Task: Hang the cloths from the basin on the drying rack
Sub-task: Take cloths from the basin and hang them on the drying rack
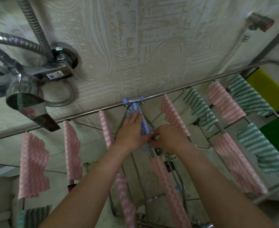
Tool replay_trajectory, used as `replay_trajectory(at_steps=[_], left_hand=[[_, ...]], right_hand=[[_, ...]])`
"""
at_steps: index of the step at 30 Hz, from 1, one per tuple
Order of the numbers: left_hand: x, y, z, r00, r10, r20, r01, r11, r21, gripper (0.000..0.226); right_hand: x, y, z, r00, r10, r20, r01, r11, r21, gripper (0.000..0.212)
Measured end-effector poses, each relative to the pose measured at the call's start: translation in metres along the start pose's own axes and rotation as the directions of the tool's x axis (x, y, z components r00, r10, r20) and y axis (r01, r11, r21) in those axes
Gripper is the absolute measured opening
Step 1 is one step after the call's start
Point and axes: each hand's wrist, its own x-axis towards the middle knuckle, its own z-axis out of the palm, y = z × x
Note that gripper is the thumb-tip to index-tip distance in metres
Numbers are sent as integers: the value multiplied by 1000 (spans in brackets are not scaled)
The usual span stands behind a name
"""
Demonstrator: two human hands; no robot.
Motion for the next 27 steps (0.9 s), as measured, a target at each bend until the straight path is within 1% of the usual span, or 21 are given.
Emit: replay_trajectory(at_steps=[2, 5, 7, 9, 10, 11, 12, 13, 14, 15, 16, 18, 19, 20, 21, 22, 23, 24, 26, 27], left_hand=[[-3, 0, 3, 1000, -11, 15, 11, 1000, -17, 98], [0, 0, 4, 1000, -12, -19, 12, 1000, -2, 98], [0, 1, 5, 1000, -14, -16, 14, 1000, 0, 96], [-3, 3, 4, 999, -22, -37, 21, 999, -31, 89], [-8, 9, 2, 997, -20, -79, 12, 995, -95, 80], [-13, 14, -1, 990, -38, -133, 8, 976, -216, 66], [-17, 19, -4, 982, -85, -170, 14, 925, -379, 48], [-24, 27, -8, 976, -138, -168, 23, 834, -552, 30], [-33, 37, -14, 978, -179, -109, 54, 718, -694, 20], [-43, 46, -18, 982, -186, -30, 93, 619, -780, 19], [-51, 54, -21, 985, -165, 47, 133, 562, -817, 20], [-69, 66, -23, 982, -84, 166, 186, 462, -867, 19], [-78, 69, -22, 977, -56, 204, 209, 384, -899, 17], [-88, 74, -23, 974, -47, 221, 225, 288, -931, 14], [-99, 76, -24, 976, -72, 206, 216, 203, -955, 13], [-106, 76, -25, 980, -115, 161, 177, 150, -973, 11], [-117, 78, -28, 983, -160, 90, 116, 164, -980, 10], [-126, 78, -29, 983, -182, 18, 58, 215, -975, 10], [-145, 83, -34, 982, -153, -114, -49, 380, -924, 19], [-165, 86, -39, 978, -122, -172, -97, 461, -882, 24]], right_hand=[[-2, 2, 1, 1000, -19, 2, 19, 998, 56, 25], [-6, 6, 2, 1000, -2, -19, 5, 993, 118, 27], [-16, 12, 1, 998, 37, -58, -23, 972, 234, 26], [-25, 17, -4, 990, 84, -109, -28, 897, 441, 26], [-35, 20, -8, 983, 115, -141, -21, 841, 541, 28], [-43, 22, -13, 976, 139, -165, -8, 788, 616, 31], [-48, 23, -17, 973, 160, -164, 1, 714, 701, 31], [-56, 25, -21, 972, 181, -150, 10, 605, 796, 29], [-67, 25, -24, 974, 192, -123, 20, 465, 885, 25], [-77, 26, -26, 978, 186, -97, 33, 323, 946, 21], [-85, 27, -28, 982, 172, -79, 44, 196, 980, 18], [-101, 26, -27, 989, 131, -72, 71, 13, 997, 15], [-107, 24, -26, 991, 115, -67, 75, -65, 995, 14], [-115, 21, -23, 993, 103, -57, 71, -138, 988, 13], [-123, 17, -20, 994, 98, -46, 64, -197, 978, 14], [-129, 15, -16, 995, 99, -30, 54, -247, 967, 15], [-139, 10, -12, 994, 104, -23, 52, -279, 959, 17], [-147, 7, -6, 993, 114, -14, 47, -296, 954, 21], [-161, 4, 6, 994, 113, 0, 33, -285, 958, 22], [-178, -1, 13, 995, 96, -12, 34, -234, 972, 18]])
